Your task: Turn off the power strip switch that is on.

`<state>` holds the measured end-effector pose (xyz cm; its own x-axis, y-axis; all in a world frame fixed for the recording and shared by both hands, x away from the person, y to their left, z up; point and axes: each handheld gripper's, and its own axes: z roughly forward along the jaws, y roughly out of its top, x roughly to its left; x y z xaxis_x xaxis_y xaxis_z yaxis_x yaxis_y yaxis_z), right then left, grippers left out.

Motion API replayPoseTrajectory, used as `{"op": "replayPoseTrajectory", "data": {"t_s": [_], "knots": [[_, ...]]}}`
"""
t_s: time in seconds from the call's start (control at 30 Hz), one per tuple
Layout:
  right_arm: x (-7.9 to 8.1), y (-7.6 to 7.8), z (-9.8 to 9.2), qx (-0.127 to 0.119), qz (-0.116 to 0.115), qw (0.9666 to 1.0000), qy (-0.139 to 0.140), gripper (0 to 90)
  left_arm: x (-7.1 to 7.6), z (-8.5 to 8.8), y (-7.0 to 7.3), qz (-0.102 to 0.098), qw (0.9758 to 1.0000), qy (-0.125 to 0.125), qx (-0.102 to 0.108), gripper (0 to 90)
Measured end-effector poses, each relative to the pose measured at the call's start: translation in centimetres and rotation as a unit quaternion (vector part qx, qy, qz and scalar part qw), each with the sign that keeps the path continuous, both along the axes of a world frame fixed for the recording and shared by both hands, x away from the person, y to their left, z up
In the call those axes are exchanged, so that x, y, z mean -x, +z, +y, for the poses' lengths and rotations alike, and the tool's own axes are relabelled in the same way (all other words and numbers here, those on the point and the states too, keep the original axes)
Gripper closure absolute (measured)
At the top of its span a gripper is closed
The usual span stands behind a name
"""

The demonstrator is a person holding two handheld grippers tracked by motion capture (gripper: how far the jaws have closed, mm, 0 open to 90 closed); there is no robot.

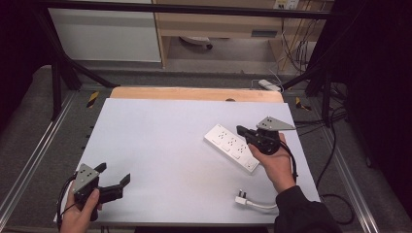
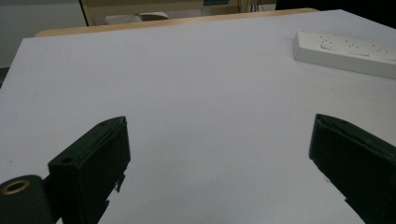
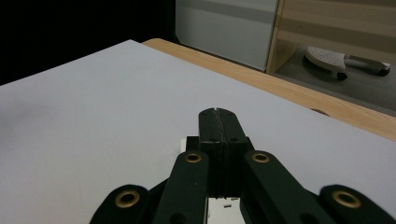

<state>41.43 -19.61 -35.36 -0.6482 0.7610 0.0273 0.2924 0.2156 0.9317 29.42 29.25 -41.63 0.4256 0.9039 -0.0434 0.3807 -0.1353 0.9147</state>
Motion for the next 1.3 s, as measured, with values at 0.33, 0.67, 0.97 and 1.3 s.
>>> {"op": "replayPoseTrajectory", "data": {"t_s": [0.33,0.67,0.97,1.3], "knots": [[-0.3,0.1,0.3,0.000,0.000,1.0000,0.005,90.0,0.0,0.0,0.0,-0.001,1.0000,-0.002,-0.001,5.2],[-1.1,0.5,1.2,0.004,-0.004,1.0000,0.004,90.0,0.0,0.0,0.0,-0.002,1.0000,-0.002,-0.001,5.2],[-2.0,1.0,2.5,0.011,-0.006,0.9999,0.010,90.0,0.0,0.0,0.1,-0.002,1.0000,-0.003,0.000,5.3],[-3.0,1.0,4.0,0.018,-0.003,0.9997,0.015,90.0,0.0,0.0,0.1,-0.004,1.0000,-0.004,0.000,5.0]]}}
